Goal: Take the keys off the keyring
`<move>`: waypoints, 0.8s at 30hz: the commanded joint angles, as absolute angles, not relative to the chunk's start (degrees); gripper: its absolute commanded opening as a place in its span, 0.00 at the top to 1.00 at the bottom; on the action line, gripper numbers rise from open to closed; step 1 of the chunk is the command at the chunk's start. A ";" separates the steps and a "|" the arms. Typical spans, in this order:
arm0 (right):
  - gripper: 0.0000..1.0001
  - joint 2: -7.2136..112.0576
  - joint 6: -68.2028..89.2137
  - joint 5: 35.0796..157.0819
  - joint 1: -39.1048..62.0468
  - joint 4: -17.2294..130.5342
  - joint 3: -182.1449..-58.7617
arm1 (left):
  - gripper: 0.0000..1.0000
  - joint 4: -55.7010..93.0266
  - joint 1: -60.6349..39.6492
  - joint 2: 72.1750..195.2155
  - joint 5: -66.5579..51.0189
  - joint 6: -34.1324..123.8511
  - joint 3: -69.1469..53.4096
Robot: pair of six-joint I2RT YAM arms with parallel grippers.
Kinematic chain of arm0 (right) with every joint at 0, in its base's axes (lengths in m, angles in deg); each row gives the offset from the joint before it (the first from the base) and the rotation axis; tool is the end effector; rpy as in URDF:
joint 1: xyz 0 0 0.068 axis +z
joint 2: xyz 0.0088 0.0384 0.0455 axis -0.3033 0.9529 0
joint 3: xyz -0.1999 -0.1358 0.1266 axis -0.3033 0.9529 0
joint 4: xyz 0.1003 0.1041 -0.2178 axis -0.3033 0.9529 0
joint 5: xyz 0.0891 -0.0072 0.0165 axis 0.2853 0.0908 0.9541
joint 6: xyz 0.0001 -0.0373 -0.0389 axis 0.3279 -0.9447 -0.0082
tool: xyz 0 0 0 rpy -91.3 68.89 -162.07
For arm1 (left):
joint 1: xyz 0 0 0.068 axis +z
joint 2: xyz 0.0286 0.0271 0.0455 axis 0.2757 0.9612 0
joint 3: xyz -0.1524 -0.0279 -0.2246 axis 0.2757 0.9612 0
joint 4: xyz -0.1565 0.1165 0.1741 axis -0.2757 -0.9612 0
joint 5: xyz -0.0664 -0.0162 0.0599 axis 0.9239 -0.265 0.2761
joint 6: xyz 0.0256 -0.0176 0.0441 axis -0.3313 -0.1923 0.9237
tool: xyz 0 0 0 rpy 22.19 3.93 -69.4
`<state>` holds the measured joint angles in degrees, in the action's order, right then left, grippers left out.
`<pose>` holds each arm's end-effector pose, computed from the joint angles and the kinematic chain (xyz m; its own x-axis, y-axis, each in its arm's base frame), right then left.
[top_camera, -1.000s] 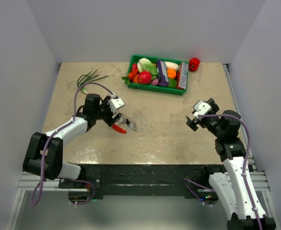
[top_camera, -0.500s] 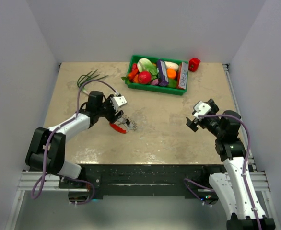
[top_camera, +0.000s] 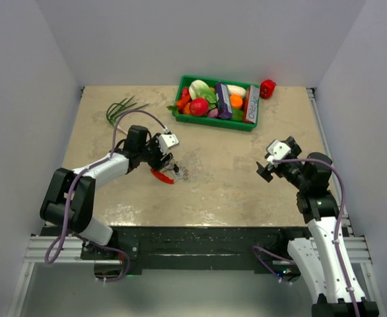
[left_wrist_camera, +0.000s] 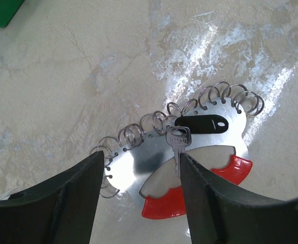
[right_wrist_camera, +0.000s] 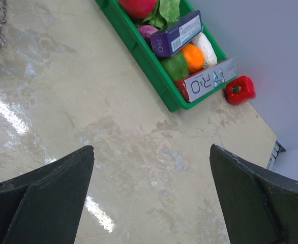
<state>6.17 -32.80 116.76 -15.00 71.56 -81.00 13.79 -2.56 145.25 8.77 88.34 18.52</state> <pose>0.1480 0.0238 0.3043 0.1011 -0.5194 -0.8485 -0.5475 0.6831 -0.4834 0.2858 -0.1117 0.1873 -0.2545 0.5915 -0.7651 0.8360 0.5322 0.1334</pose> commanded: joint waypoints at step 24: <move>0.01 5.44 -33.31 119.64 -16.69 70.56 -80.06 | 0.58 8.12 -5.00 158.48 11.30 85.36 7.17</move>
<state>6.04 -32.97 118.20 -16.25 71.56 -80.63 9.03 -4.51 156.70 9.55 85.96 9.58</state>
